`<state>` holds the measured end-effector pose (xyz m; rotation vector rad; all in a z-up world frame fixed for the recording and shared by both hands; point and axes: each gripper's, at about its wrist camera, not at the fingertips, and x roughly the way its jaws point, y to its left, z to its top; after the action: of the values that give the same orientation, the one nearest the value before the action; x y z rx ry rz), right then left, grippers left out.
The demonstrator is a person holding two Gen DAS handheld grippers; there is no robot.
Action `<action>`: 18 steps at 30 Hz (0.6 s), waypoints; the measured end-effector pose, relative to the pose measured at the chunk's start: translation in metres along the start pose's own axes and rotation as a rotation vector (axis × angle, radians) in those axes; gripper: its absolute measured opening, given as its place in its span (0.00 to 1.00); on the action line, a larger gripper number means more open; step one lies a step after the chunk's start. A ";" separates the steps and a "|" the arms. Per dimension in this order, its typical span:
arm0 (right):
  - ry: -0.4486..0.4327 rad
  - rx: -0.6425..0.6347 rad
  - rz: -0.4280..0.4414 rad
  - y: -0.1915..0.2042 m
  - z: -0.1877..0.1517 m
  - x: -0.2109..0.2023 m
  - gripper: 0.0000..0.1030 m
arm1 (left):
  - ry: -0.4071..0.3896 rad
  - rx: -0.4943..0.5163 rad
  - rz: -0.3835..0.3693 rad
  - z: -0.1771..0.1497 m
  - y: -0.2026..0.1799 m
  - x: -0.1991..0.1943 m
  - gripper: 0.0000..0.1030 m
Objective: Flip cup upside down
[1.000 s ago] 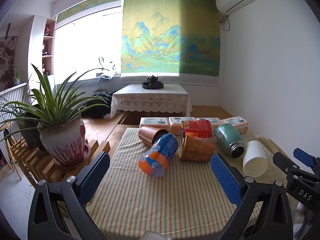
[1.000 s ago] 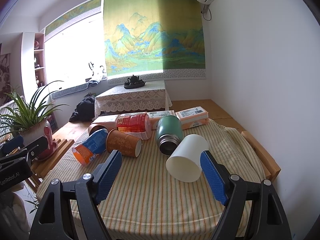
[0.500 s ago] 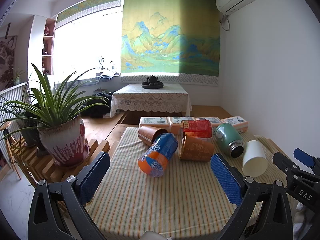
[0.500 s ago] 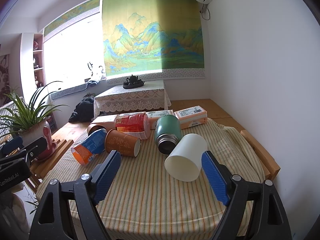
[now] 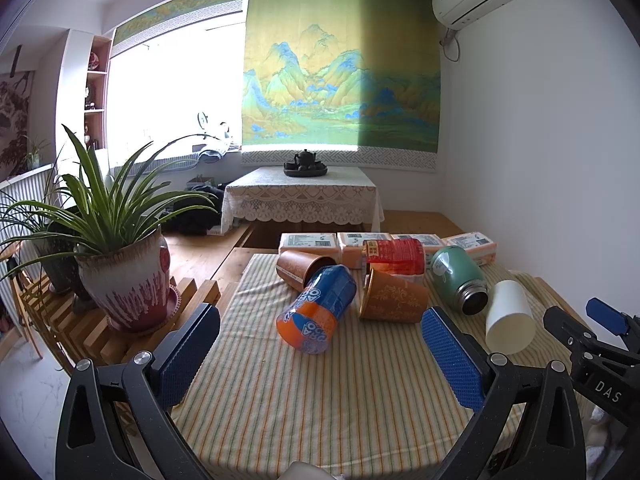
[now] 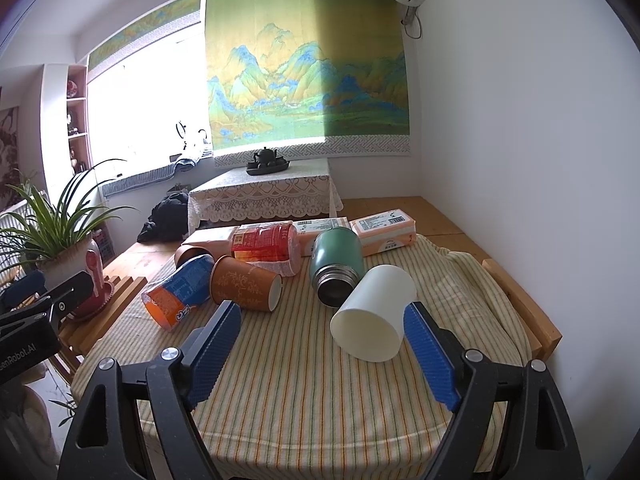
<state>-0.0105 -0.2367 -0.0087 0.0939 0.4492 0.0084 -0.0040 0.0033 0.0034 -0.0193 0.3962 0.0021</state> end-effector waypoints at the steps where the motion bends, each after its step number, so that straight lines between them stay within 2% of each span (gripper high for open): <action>1: 0.000 0.000 0.001 0.000 0.000 0.000 0.78 | 0.000 0.000 -0.002 0.000 0.000 0.000 0.99; 18: 0.016 -0.009 0.005 0.003 -0.001 0.008 0.78 | 0.008 -0.005 -0.004 -0.001 0.003 0.005 0.99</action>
<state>-0.0032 -0.2330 -0.0125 0.0865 0.4651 0.0165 0.0002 0.0059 0.0008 -0.0250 0.4045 -0.0006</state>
